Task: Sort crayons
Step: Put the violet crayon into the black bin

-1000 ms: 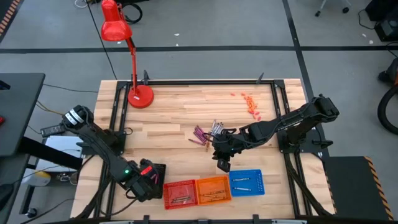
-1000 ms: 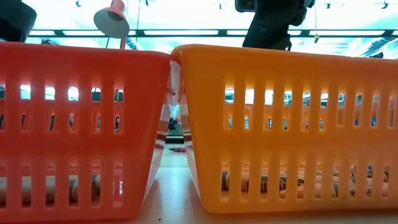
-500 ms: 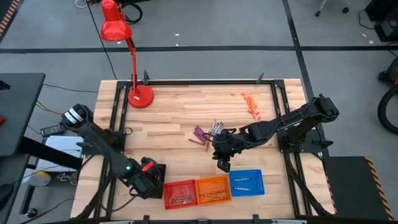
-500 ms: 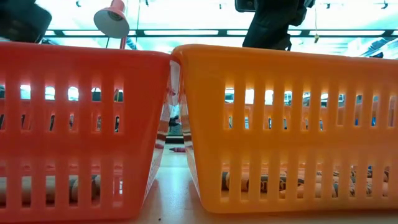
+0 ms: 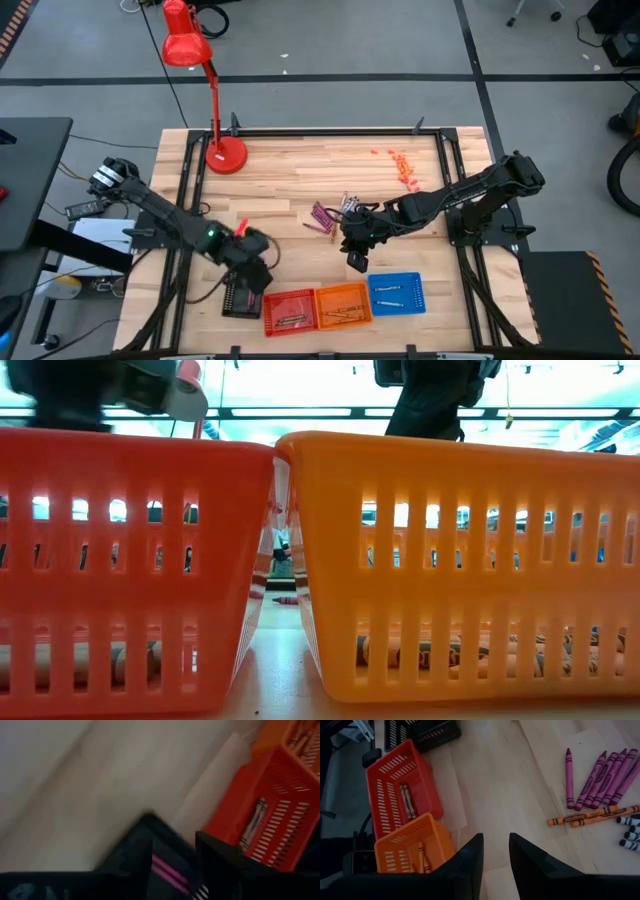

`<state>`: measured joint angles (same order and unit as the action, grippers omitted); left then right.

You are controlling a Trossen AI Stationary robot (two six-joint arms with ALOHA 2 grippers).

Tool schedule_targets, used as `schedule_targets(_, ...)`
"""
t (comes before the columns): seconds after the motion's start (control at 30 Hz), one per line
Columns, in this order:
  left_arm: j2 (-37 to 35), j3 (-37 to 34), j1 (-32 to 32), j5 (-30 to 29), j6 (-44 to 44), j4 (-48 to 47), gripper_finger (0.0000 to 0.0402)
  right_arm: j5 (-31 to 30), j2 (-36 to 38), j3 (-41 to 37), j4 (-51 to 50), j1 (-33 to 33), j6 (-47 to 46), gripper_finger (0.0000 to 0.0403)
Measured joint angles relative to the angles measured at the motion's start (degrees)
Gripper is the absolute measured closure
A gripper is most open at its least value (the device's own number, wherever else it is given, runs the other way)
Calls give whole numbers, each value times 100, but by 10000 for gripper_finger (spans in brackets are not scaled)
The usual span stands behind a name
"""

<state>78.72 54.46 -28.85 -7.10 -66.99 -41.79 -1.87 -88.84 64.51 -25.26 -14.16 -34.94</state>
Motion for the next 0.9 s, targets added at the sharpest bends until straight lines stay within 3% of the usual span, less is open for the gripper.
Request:
schedule_targets(0.23, 177, 0, 926, -296, 3243, 444, 240, -128, 0, 2, 137, 5, -190, 305)
schedule_targets(0.47, 580, 1, 1717, -91, 5265, 1103, 240, -362, 0, 2, 177, 5, -497, 305)
schedule_targets(0.6, 902, 2, 2067, 102, 5956, 1563, 240, -457, 0, 5, 153, 5, -797, 305)
schedule_targets(0.9, 1648, 0, 2559, 234, 6626, 2556, 240, -484, 0, 4, -515, -52, -1883, 305)
